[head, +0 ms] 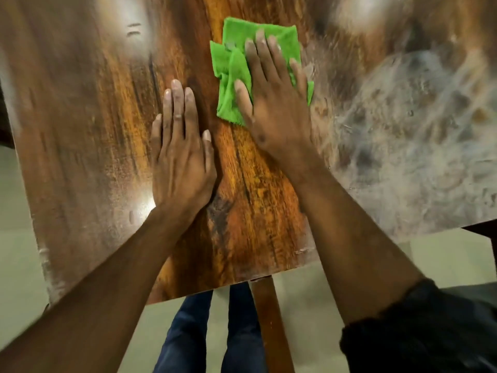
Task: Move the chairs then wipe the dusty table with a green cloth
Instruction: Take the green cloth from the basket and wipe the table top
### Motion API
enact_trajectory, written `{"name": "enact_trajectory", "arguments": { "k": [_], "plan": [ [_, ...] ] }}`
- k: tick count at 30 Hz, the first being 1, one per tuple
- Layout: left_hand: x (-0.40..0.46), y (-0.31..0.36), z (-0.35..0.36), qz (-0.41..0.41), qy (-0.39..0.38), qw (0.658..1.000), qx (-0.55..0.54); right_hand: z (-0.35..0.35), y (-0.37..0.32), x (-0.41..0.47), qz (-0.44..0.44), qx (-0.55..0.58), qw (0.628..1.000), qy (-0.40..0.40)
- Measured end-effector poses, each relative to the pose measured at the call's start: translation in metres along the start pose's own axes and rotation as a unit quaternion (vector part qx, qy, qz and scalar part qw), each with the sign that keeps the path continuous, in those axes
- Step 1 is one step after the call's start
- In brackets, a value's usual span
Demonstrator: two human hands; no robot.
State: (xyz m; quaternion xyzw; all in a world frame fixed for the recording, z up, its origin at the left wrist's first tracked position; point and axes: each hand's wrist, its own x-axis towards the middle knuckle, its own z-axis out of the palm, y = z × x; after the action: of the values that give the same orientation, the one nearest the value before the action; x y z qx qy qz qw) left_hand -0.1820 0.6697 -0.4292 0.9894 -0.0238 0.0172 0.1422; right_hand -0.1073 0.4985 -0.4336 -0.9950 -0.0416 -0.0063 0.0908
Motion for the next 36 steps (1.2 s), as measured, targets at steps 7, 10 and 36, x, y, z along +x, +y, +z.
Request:
{"name": "enact_trajectory", "arguments": {
  "k": [7, 10, 36],
  "plan": [
    [0.001, 0.001, 0.0, 0.0, -0.019, 1.0, 0.017, -0.021, 0.015, -0.14, 0.005, 0.0, 0.998, -0.068],
    [0.002, 0.001, 0.0, 0.003, -0.022, 0.999, 0.024, -0.029, 0.023, -0.202, 0.008, 0.009, 0.996, -0.09],
    [0.0, 0.0, 0.01, 0.012, 0.005, 0.999, 0.04, -0.015, 0.061, -0.032, -0.021, 0.0, 1.0, -0.009]
  ]
}}
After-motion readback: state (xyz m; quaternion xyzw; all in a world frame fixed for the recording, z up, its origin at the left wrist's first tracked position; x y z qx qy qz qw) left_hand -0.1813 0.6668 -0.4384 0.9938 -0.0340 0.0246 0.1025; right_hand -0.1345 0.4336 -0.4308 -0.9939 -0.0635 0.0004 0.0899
